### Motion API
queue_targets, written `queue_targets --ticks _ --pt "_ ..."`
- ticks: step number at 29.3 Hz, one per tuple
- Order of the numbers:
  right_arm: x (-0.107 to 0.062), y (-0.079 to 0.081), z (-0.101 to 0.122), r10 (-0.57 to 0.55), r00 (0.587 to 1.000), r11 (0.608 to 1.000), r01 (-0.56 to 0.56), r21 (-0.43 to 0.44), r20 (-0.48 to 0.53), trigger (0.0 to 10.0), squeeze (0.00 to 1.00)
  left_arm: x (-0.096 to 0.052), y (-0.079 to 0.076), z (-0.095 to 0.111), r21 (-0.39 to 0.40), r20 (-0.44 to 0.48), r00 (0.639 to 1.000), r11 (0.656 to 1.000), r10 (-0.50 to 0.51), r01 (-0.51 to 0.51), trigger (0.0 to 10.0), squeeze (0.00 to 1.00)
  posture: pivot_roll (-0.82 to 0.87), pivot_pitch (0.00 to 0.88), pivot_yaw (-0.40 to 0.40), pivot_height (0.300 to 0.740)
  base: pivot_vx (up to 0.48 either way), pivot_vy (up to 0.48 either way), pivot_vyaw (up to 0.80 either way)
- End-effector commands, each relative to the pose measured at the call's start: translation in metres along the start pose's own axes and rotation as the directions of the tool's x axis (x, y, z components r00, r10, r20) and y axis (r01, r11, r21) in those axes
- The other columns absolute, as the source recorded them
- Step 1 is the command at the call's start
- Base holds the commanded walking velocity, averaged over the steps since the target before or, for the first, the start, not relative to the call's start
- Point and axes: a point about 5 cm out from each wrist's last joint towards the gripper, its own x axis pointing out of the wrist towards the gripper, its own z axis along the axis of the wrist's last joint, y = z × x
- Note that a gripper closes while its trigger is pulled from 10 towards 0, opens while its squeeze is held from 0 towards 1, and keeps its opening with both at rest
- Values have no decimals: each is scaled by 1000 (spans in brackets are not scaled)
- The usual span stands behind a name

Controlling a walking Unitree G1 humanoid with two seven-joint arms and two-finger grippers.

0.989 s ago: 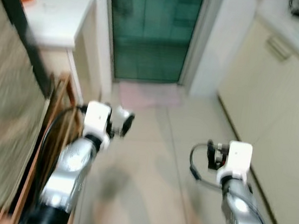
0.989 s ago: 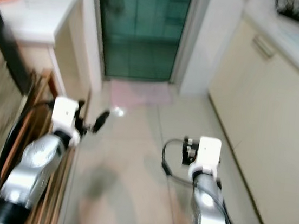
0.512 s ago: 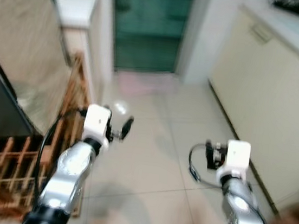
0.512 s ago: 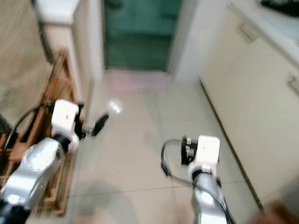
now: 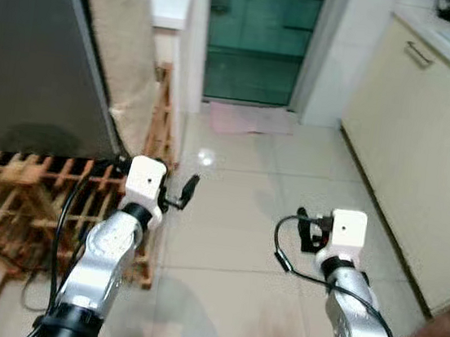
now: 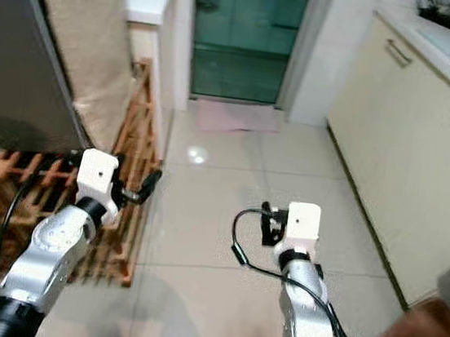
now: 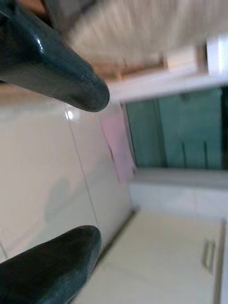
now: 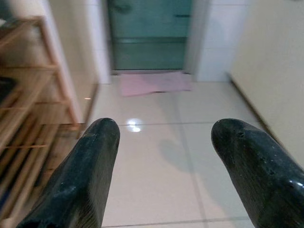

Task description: Restocking fridge

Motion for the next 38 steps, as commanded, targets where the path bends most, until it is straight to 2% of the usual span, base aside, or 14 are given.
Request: queue_targets --ticks 1,10,15,16,17,18,19,22,28,29,31,36,37,38 --pt "3 -4 3 1 1000 1000 -1 -7 13 10000 0 3 -3 1 6 3 1000 1000 -1 1 10000 0 -9 0 -17 740 0 0 556" --pt "7 -11 3 -60 998 998 60 -13 9 10000 0 5 -7 3 8 16 1000 1000 -6 6 10000 0 -11 0 -12 740 0 0 309" --pt "7 -11 4 -56 998 998 56 -16 15 10000 0 3 -11 11 -39 70 998 999 1 2 10000 0 -12 0 -10 740 0 0 0" --pt "7 -11 5 -55 998 998 56 -28 26 10000 0 2 -11 14 -37 82 997 999 5 -2 10000 0 -13 0 -10 740 292 0 0" --pt "6 -12 16 -72 992 993 81 -86 99 10000 0 1 -10 21 -27 122 992 999 20 -17 10000 0 -12 0 -12 740 439 0 0" --pt "6 -12 16 -72 992 993 81 -86 99 10000 0 1 -10 21 -27 122 992 999 20 -17 10000 0 -12 0 -12 740 439 0 0" --pt "4 -13 28 -81 981 985 106 -136 174 10000 0 0 -9 26 -31 148 988 999 36 -31 10000 0 -13 0 -12 740 435 0 0" --pt "4 -11 41 -58 968 979 104 -176 244 10000 0 0 -6 30 -48 168 984 998 57 -49 10000 0 -16 0 -15 740 439 0 0" --pt "6 -10 40 -50 971 982 90 -166 233 10000 0 1 -7 34 -74 178 981 995 73 -60 10000 0 -16 0 -19 740 444 0 0" --pt "6 -9 39 -51 972 982 91 -163 231 10000 0 1 -5 34 -97 177 978 991 107 -91 10000 0 -16 0 -20 740 0 0 0" --pt "6 -9 39 -52 972 983 90 -158 230 10000 0 2 -3 33 -77 157 979 990 130 -119 10000 0 -15 0 -22 740 0 0 0" --pt "2 -6 42 -55 973 991 81 -110 225 10000 0 3 3 37 -33 150 975 987 162 -159 10000 0 -13 0 -23 740 0 0 0" --pt "-13 -7 42 -33 975 992 59 -115 218 10000 0 -2 14 44 2 156 972 984 178 -181 10000 0 -5 0 -28 740 0 0 0" --pt "-22 -8 40 -18 978 992 45 -122 210 10000 0 -7 21 44 4 147 971 982 187 -189 10000 0 -6 0 -27 740 0 0 0"
